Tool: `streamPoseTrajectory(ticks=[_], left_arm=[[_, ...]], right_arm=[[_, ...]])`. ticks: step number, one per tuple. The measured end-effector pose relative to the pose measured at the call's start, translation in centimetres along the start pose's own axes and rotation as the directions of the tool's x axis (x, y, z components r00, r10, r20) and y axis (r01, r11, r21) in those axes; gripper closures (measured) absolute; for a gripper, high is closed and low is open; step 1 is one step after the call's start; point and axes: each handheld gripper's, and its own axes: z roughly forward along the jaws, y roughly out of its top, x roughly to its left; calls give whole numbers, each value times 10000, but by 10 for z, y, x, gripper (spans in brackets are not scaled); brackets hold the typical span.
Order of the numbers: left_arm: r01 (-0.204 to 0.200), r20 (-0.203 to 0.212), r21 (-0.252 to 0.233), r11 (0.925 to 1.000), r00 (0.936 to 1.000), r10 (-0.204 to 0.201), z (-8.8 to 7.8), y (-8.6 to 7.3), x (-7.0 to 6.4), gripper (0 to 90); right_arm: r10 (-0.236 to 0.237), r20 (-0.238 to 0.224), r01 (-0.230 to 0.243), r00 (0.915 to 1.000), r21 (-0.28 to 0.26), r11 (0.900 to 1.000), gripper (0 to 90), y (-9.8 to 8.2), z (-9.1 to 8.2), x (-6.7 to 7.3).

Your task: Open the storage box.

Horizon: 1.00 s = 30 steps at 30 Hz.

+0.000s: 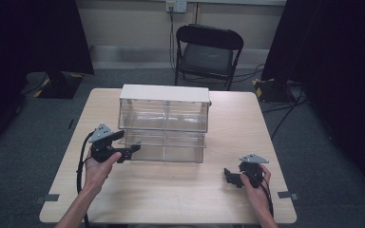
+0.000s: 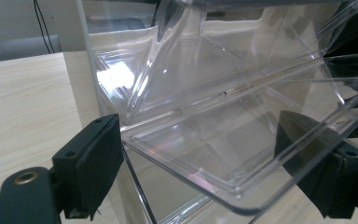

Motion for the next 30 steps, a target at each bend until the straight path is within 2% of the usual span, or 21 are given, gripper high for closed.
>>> streamPoseTrajectory(ticks=[10, 12, 21, 30], left_arm=[[-72, -57, -14, 10000, 10000, 72, 1, 3, 0, 149], [10, -70, -93, 10000, 10000, -11, 0, 6, 0, 148], [-127, -29, -185, 9997, 9999, 127, -1, 12, -1, 143], [145, -65, -277, 9995, 9999, -147, 5, 15, 0, 120]], right_arm=[[2, -3, -2, 10000, -1, 10000, 103, 0, 0, 0], [-8, 2, 8, 10000, -8, 10000, 103, 0, 0, 0], [-3, -1, 3, 10000, -3, 10000, 103, 0, 0, 0], [-1, -1, 1, 10000, -4, 10000, 103, 0, 0, 0]])
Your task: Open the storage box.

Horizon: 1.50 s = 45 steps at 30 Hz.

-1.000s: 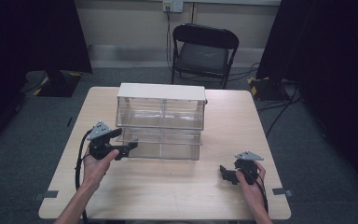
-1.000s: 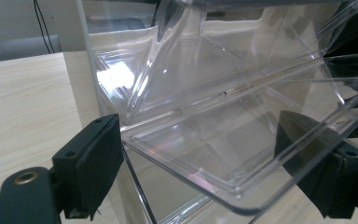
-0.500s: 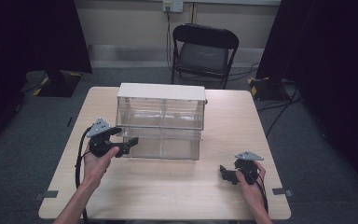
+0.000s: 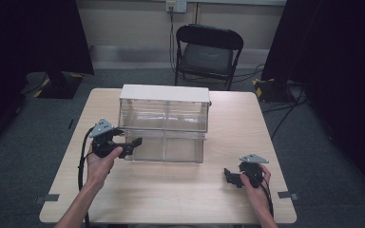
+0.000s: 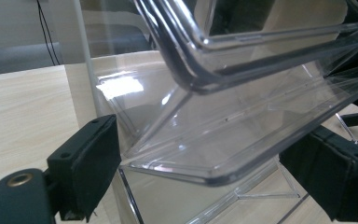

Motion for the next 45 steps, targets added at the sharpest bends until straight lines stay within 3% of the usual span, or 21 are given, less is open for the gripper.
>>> streamPoseTrajectory(ticks=[8, 12, 13, 15, 16, 45], left_arm=[[-115, -137, 134, 9998, 9998, 117, 6, 7, -3, 32], [-1, -20, 78, 10000, 10000, 1, 6, 7, -3, 28], [253, 115, 143, 9996, 9996, -254, 5, 8, -2, 27], [129, 85, 139, 9998, 9999, -131, 3, 8, -2, 44], [-113, -96, 135, 9998, 9999, 115, 1, 8, -4, 55], [8, -23, 152, 9999, 10000, -8, 2, 9, -3, 58]], right_arm=[[0, 1, 0, 10000, 2, 10000, 103, 0, 0, 0], [3, -1, -3, 10000, 2, 10000, 103, 0, 0, 0], [2, 0, -2, 10000, 3, 10000, 103, 0, 0, 0], [0, 0, 0, 10000, 2, 10000, 103, 0, 0, 0], [0, -1, 0, 10000, 2, 10000, 103, 0, 0, 0], [-9, 1, 9, 10000, 5, 10000, 103, 0, 0, 0]])
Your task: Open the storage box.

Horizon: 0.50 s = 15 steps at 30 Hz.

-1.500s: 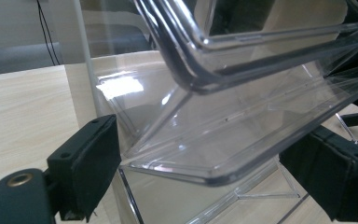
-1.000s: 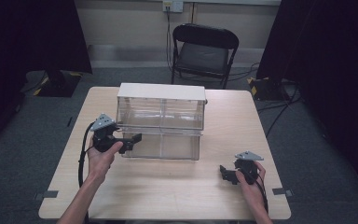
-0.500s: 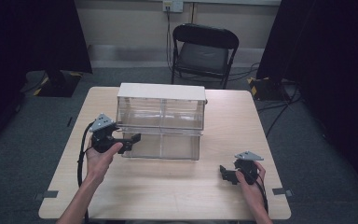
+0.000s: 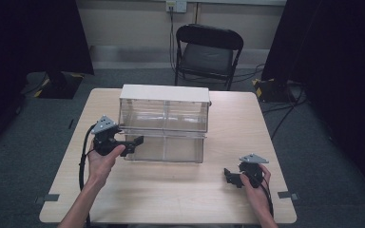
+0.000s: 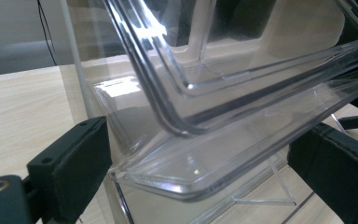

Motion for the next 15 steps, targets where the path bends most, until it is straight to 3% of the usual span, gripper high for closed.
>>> streamPoseTrajectory(ticks=[15], left_arm=[[-24, 15, 85, 10000, 10000, 24, 0, 0, 1, 61]], right_arm=[[20, -7, -20, 10000, 11, 10000, 103, 0, 0, 0]])
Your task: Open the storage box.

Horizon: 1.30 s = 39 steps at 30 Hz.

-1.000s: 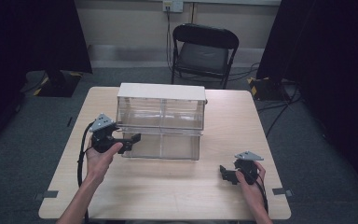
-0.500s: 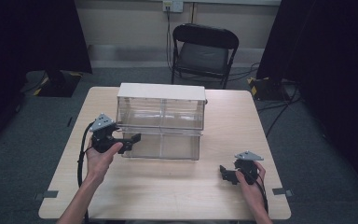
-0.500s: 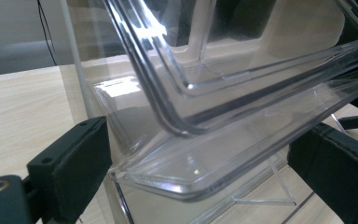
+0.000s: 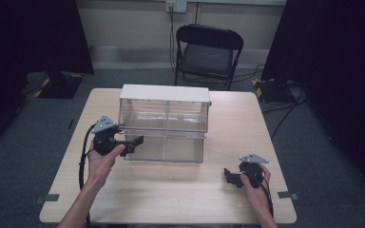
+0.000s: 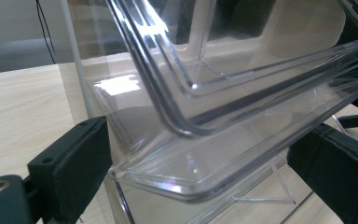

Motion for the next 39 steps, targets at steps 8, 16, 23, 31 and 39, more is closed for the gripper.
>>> streamPoseTrajectory(ticks=[8, 16, 23, 31, 39], left_arm=[[75, 12, 28, 10000, 10000, -75, 0, 0, 0, 60], [99, 27, 16, 9999, 9999, -99, 0, 0, 0, 60], [82, 51, 48, 10000, 10000, -82, 0, 0, 0, 63], [92, 50, 42, 9999, 9999, -93, 0, 0, 0, 63], [92, 49, 4, 10000, 9999, -92, 0, 0, 0, 63]], right_arm=[[-8, -3, 8, 10000, -6, 10000, 103, 0, 0, 0], [1, 1, -1, 10000, 0, 10000, 103, 0, 0, 0], [-11, -3, 11, 10000, -8, 10000, 104, 0, 0, 0], [0, 4, 0, 10000, -1, 10000, 103, 0, 0, 0], [-1, 4, 1, 10000, 0, 10000, 103, 0, 0, 0]])
